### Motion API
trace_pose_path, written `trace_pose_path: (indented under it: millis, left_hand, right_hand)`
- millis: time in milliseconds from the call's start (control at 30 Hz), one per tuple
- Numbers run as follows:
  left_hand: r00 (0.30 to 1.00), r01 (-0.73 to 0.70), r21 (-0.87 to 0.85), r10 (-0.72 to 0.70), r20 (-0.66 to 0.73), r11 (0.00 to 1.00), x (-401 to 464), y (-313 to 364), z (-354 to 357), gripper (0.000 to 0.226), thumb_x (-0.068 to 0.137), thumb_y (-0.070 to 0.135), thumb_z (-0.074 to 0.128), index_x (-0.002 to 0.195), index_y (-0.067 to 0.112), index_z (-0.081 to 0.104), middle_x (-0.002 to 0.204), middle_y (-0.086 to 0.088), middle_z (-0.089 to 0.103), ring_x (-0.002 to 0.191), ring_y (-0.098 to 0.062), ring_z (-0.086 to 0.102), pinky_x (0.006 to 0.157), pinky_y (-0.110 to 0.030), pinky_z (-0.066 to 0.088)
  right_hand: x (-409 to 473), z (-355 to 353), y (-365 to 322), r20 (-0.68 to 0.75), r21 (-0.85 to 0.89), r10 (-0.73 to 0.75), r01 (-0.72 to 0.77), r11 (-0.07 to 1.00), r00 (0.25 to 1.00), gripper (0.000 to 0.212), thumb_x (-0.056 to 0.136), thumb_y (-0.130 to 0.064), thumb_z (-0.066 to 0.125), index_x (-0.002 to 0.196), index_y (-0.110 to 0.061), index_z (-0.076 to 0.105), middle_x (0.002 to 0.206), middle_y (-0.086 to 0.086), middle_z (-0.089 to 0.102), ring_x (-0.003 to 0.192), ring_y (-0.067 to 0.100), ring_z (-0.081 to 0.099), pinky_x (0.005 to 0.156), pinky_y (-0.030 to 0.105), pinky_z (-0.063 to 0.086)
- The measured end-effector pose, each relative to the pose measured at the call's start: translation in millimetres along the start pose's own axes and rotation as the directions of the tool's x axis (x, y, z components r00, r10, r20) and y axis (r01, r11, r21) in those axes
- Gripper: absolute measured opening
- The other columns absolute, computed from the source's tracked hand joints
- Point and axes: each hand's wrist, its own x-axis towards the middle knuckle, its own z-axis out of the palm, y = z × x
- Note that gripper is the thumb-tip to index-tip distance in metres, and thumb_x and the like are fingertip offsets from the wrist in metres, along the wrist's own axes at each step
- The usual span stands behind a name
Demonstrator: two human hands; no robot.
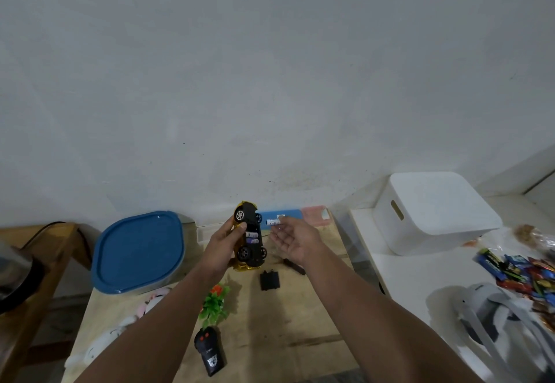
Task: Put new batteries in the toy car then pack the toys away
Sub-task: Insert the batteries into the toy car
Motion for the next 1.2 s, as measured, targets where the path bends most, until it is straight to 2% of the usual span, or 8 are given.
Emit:
trace_pose_path:
  millis: [167,267,300,367,433,633,867,1200]
  left_hand:
    - [0.993,0.114,-0.184,-0.110,0.036,0.976,4.8,1.1,-5.0,0.043,0.104,0.044,0.053,0.142,0.025,0.059,0.131,-0.013,0.071,0.116,-0.034,0.071,0.099,-0.051,0.056]
    - [0.982,0.185,-0.149,-0.180,0.051,0.971,1.8,5.0,-1.9,0.051,0.104,0.055,0.047,0.135,0.019,0.064,0.121,-0.016,0.075,0.106,-0.034,0.074,0.087,-0.044,0.059]
    - [0.978,0.205,-0.134,-0.198,0.058,0.970,1.7,5.3,-1.0,0.054,0.103,0.057,0.045,0.133,0.016,0.066,0.119,-0.017,0.075,0.102,-0.033,0.075,0.083,-0.041,0.059]
    - [0.972,0.233,-0.140,-0.226,0.060,0.962,2.0,5.2,1.1,0.057,0.104,0.057,0.045,0.130,0.012,0.068,0.117,-0.018,0.076,0.096,-0.031,0.076,0.080,-0.039,0.059]
    - [0.967,0.255,-0.173,-0.247,0.070,0.951,1.1,5.5,2.9,0.054,0.105,0.052,0.046,0.130,0.009,0.068,0.117,-0.018,0.076,0.095,-0.031,0.077,0.078,-0.039,0.059]
    - [0.956,0.293,-0.188,-0.281,0.089,0.937,0.5,2.5,1.2,0.051,0.106,0.048,0.047,0.130,0.009,0.068,0.119,-0.018,0.075,0.102,-0.033,0.075,0.081,-0.040,0.058]
    - [0.922,0.380,-0.072,-0.372,0.103,0.922,-2.9,-9.0,-0.2,0.046,0.103,0.040,0.057,0.122,0.000,0.071,0.106,-0.022,0.077,0.079,-0.032,0.076,0.061,-0.035,0.060]
    - [0.921,0.379,-0.033,-0.373,0.113,0.925,-5.2,-16.9,-2.6,0.048,0.097,0.040,0.065,0.125,0.001,0.070,0.118,-0.024,0.073,0.100,-0.040,0.073,0.082,-0.046,0.060]
  right_hand:
    - [-4.8,2.3,-10.0,0.111,0.025,0.031,-0.034,0.999,0.993,0.020,0.094,0.008,0.051,0.111,0.004,0.062,0.092,0.019,0.062,0.078,0.026,0.063,0.059,0.037,0.059]
    - [-7.8,15.5,-7.6,0.056,-0.261,-0.101,0.112,0.959,0.993,0.025,0.093,0.002,0.044,0.101,-0.001,0.068,0.072,0.006,0.053,0.050,0.012,0.037,0.038,0.021,0.034]
    - [-9.4,18.5,-5.3,0.099,-0.431,-0.219,0.240,0.870,0.971,0.023,0.092,-0.001,0.047,0.094,-0.004,0.071,0.070,0.004,0.056,0.048,0.012,0.038,0.040,0.022,0.032]
    - [-10.8,18.3,1.5,0.368,-0.706,-0.432,0.550,0.447,0.823,0.020,0.088,-0.008,0.055,0.086,-0.013,0.075,0.078,-0.001,0.067,0.061,0.011,0.057,0.055,0.028,0.048]
    - [-10.1,13.0,9.4,0.628,-0.721,-0.398,0.692,0.025,0.669,0.018,0.086,-0.016,0.061,0.093,-0.026,0.074,0.095,-0.007,0.071,0.085,0.007,0.064,0.075,0.027,0.056]
    - [-8.1,0.1,11.8,0.822,-0.569,-0.270,0.736,-0.367,0.502,0.034,0.087,-0.028,0.060,0.120,-0.032,0.063,0.112,-0.008,0.065,0.094,0.014,0.062,0.074,0.032,0.052]
    - [-10.3,-7.4,12.0,0.888,-0.428,-0.102,0.724,-0.541,0.448,0.027,0.082,-0.037,0.057,0.109,-0.031,0.055,0.082,-0.011,0.055,0.070,0.016,0.056,0.059,0.035,0.049]
    - [-11.0,-6.6,17.3,0.889,-0.435,-0.101,0.756,-0.490,0.446,0.015,0.087,-0.030,0.058,0.097,-0.022,0.049,0.077,-0.004,0.058,0.067,0.018,0.052,0.059,0.037,0.048]
